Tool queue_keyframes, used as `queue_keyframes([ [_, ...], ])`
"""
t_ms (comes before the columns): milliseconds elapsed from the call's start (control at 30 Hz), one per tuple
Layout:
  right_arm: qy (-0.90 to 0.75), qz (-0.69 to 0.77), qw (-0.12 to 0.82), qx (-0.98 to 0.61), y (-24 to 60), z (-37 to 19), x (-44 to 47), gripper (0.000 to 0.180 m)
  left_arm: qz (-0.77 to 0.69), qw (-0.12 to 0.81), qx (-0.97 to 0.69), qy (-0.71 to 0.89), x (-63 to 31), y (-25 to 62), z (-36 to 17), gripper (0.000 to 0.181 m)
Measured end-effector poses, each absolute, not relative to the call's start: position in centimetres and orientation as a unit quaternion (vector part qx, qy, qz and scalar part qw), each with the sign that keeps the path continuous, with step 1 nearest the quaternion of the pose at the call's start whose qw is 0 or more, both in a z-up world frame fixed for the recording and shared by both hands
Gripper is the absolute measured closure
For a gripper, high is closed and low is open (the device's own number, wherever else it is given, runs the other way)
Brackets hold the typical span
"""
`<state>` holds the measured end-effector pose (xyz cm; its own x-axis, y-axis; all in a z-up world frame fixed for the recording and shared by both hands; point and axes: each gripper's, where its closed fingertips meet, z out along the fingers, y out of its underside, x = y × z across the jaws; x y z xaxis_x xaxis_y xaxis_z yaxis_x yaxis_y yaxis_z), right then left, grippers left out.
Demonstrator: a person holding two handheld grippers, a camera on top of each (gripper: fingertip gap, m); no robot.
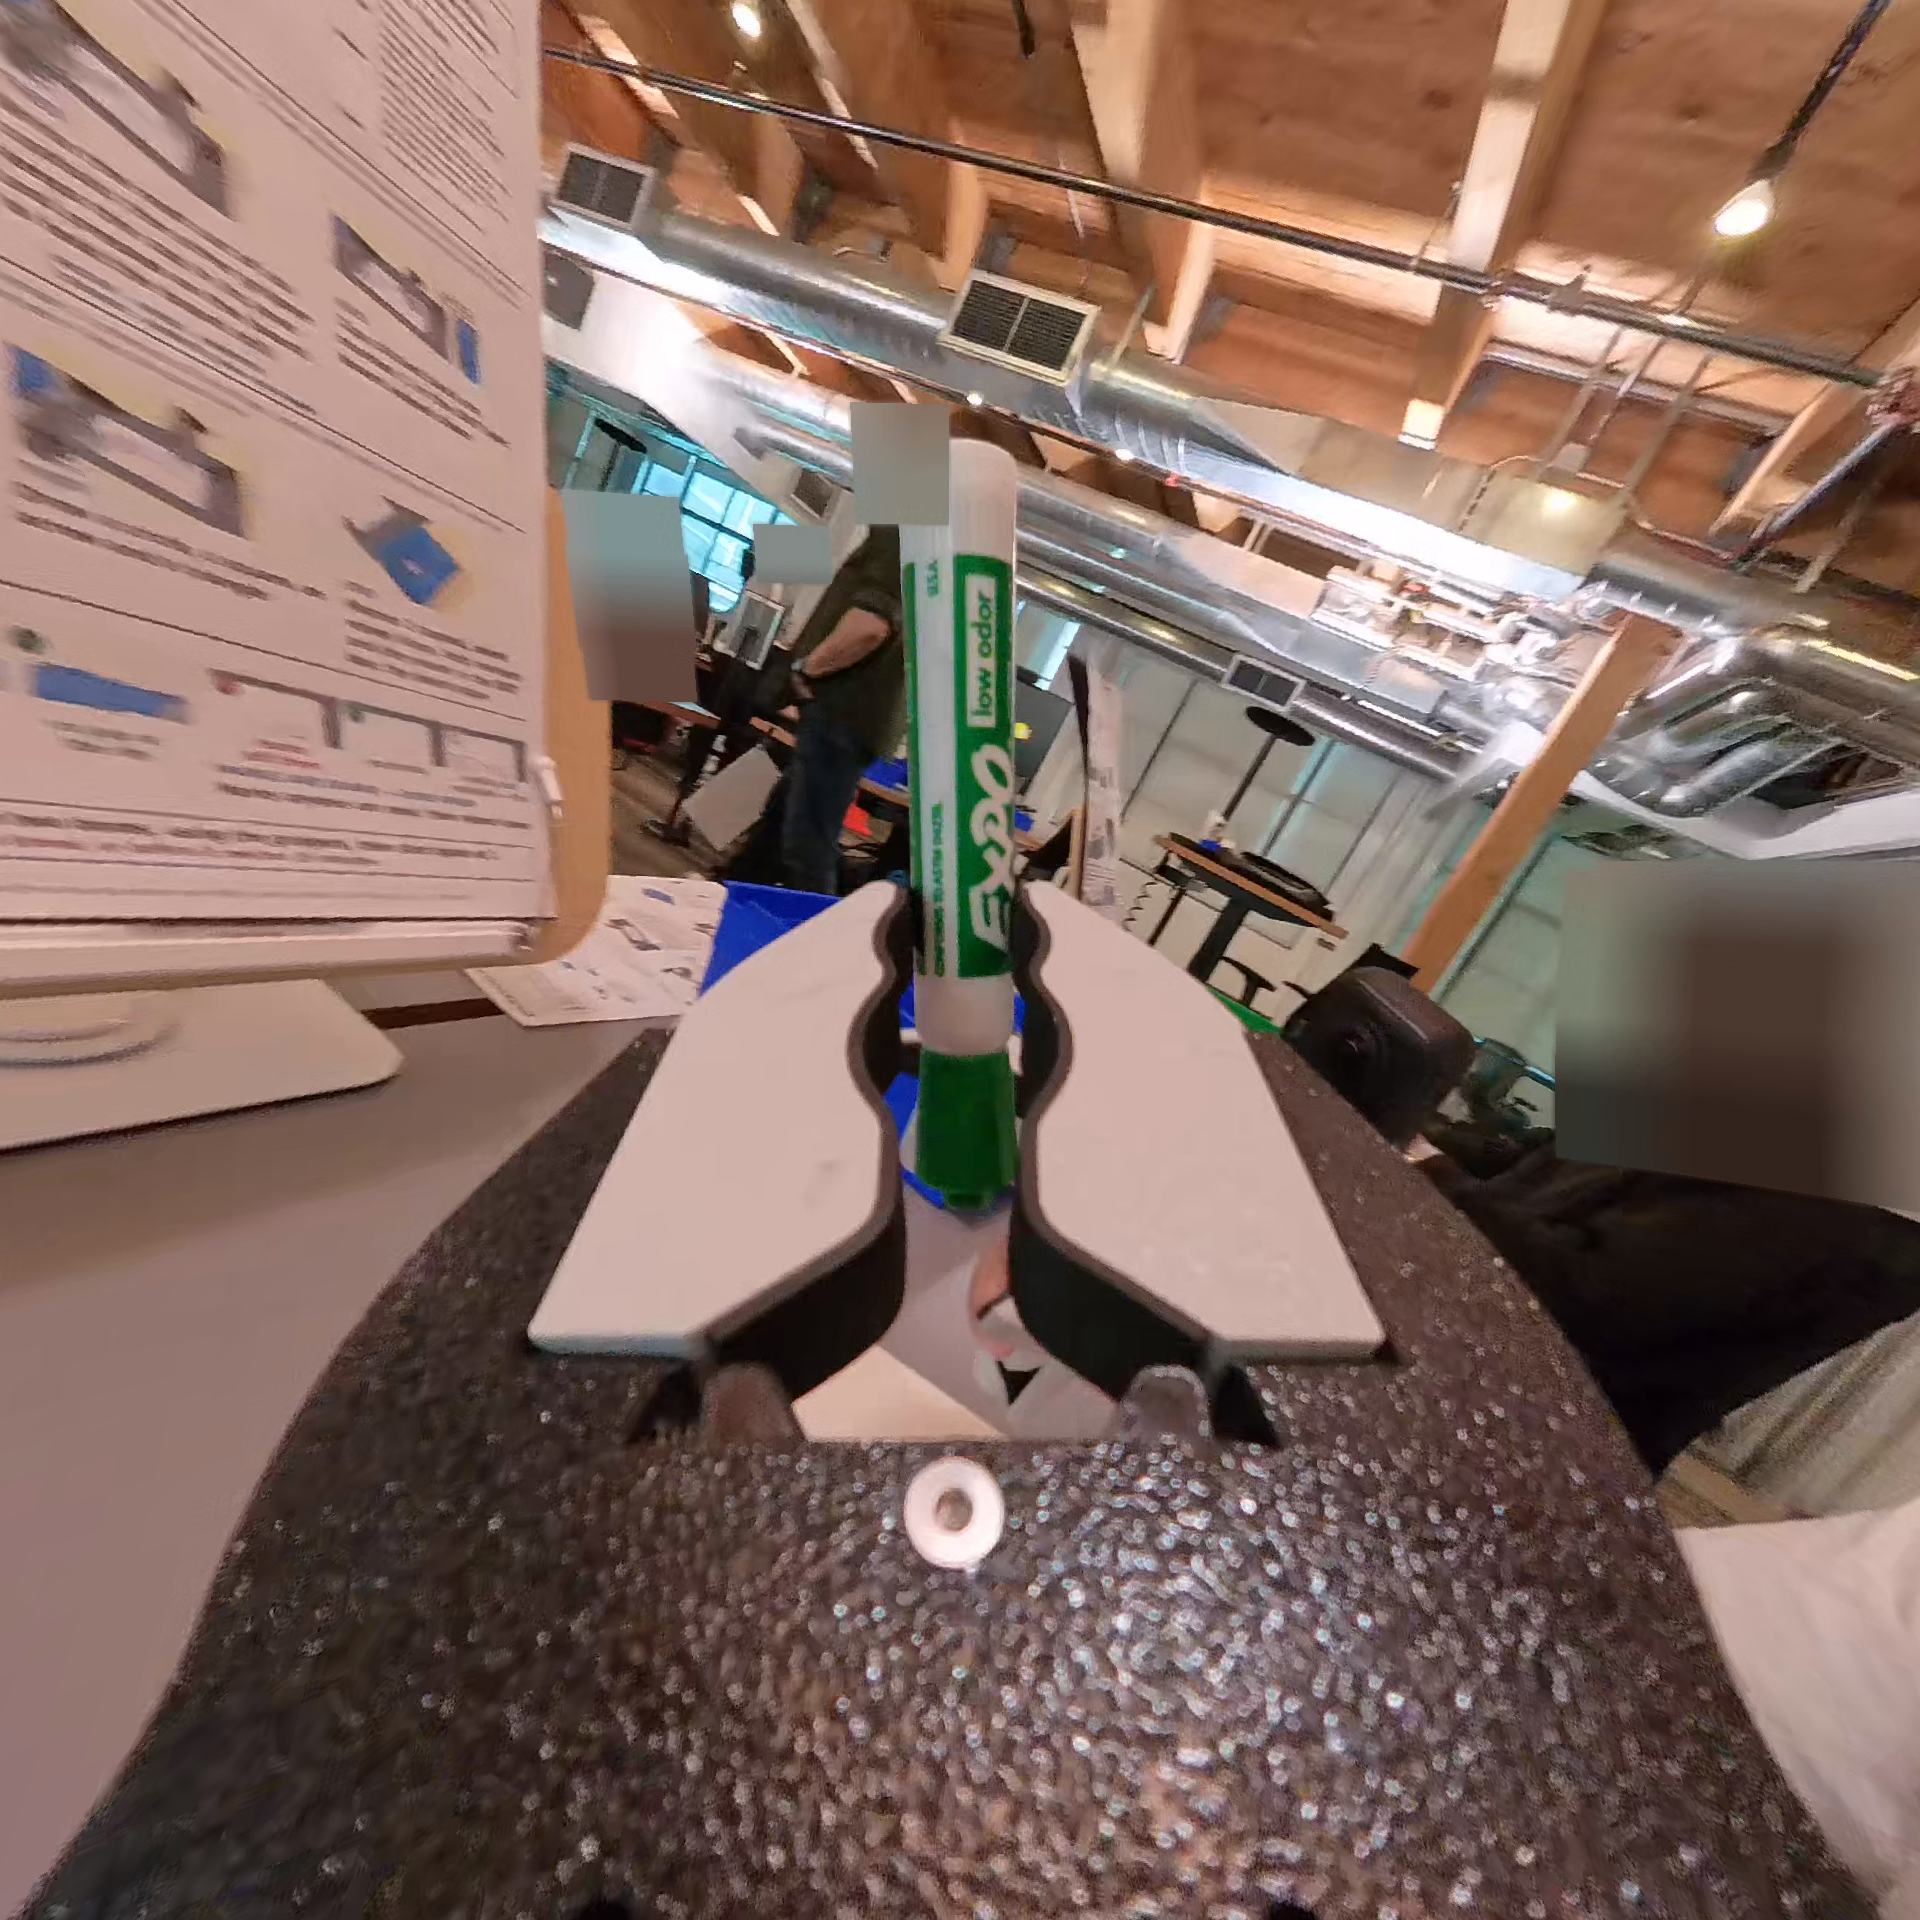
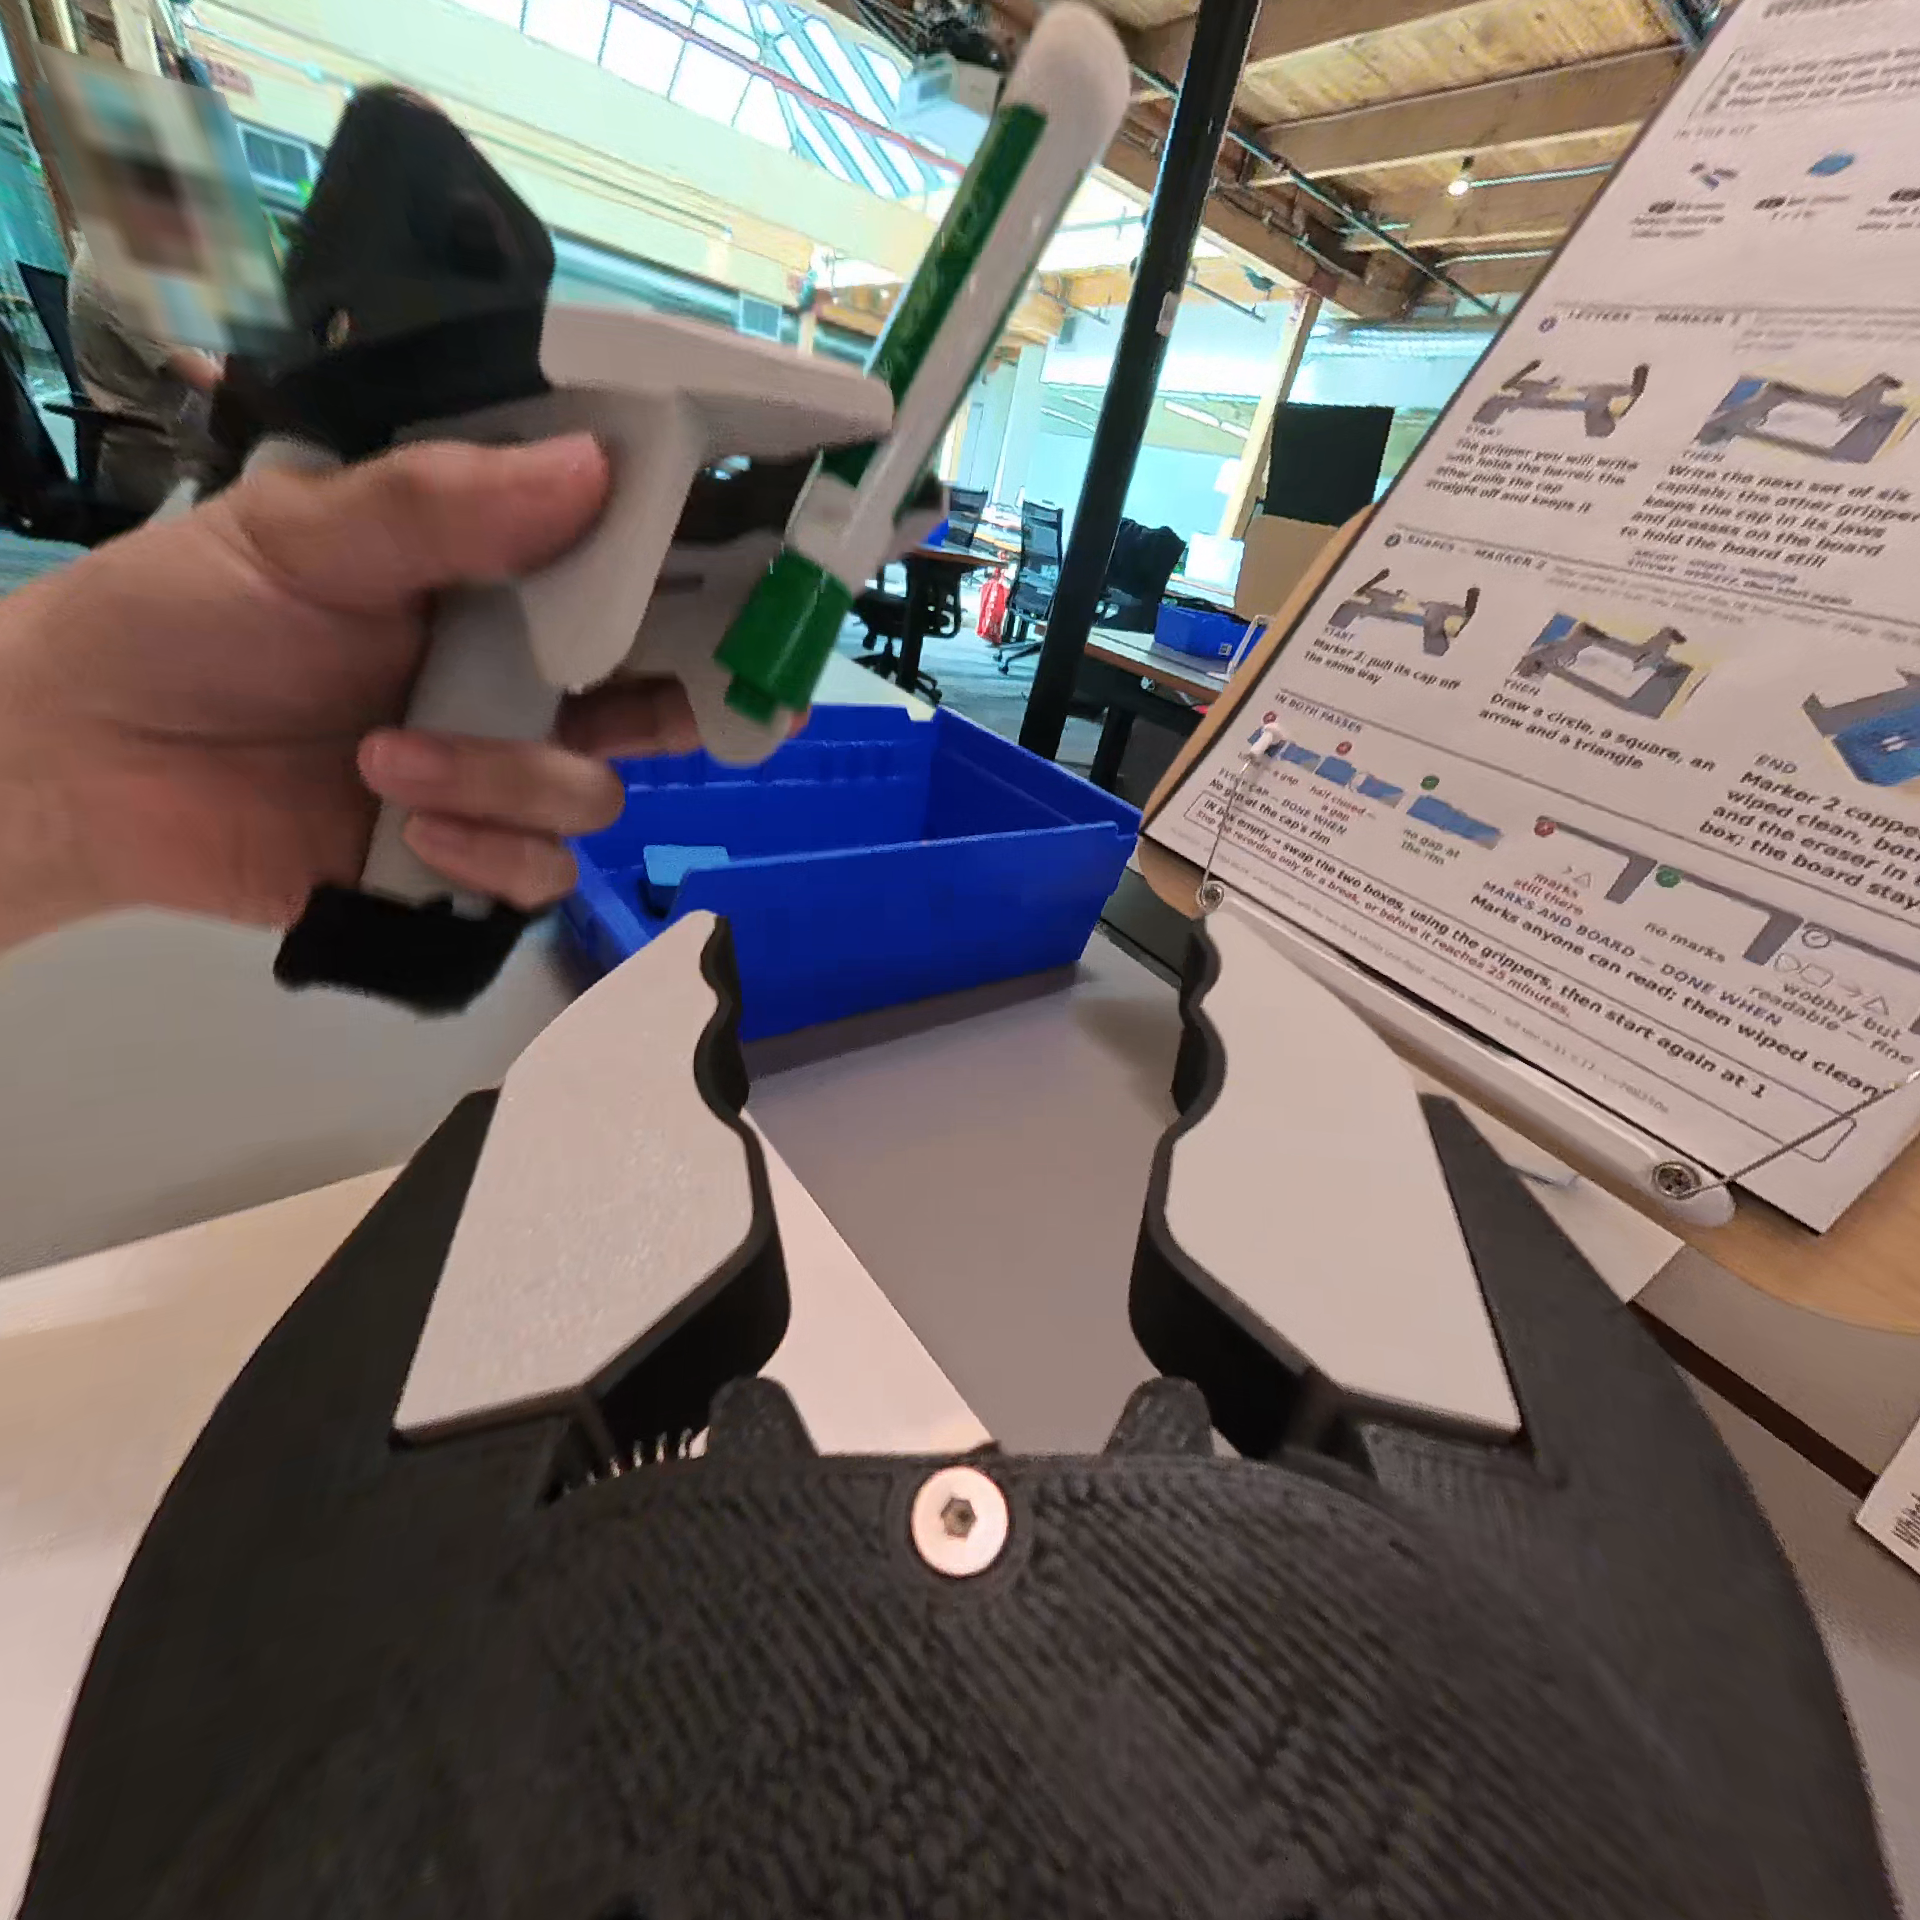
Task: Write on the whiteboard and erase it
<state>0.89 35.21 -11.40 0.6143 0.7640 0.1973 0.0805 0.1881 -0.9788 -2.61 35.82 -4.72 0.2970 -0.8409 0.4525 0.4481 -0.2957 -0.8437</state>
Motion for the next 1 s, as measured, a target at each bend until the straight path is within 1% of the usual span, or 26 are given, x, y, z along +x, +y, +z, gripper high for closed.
queue_keyframes([
  [167,-0.327,0.296,0.711,-0.547,33.9,-8.4,1.6,0.1,-0.629,0.54,-0.533,0.17,0.1,33.7,-5.0,0.164],
  [367,-0.373,0.254,0.723,-0.523,32.4,-9.1,1.3,0.102,-0.648,0.522,-0.532,0.156,1.2,33.2,-5.8,0.164],
  [467,-0.378,0.241,0.726,-0.521,32.0,-9.1,1.2,0.11,-0.656,0.518,-0.527,0.151,1.3,33.2,-5.5,0.164],
  [533,-0.378,0.221,0.734,-0.519,32.1,-8.9,1.5,0.123,-0.668,0.512,-0.519,0.148,1.4,33.0,-5.2,0.164],
  [567,-0.376,0.212,0.739,-0.517,32.1,-8.8,1.6,0.126,-0.673,0.509,-0.518,0.142,1.5,33.0,-5.2,0.164],
  [733,-0.39,0.195,0.747,-0.502,31.5,-8.2,1.2,0.13,-0.695,0.497,-0.504,0.125,1.9,32.5,-5.0,0.164],
  [767,-0.394,0.187,0.749,-0.499,31.4,-8.1,1.3,0.136,-0.701,0.492,-0.501,0.125,2.0,32.3,-4.9,0.164],
  [833,-0.42,0.175,0.747,-0.485,30.7,-8.1,1.1,0.157,-0.714,0.486,-0.492,0.114,2.0,32.2,-4.6,0.164],
  [1000,-0.443,0.156,0.741,-0.479,30.1,-7.8,1.7,0.158,-0.716,0.474,-0.491,0.146,2.2,31.5,-4.3,0.164],
])
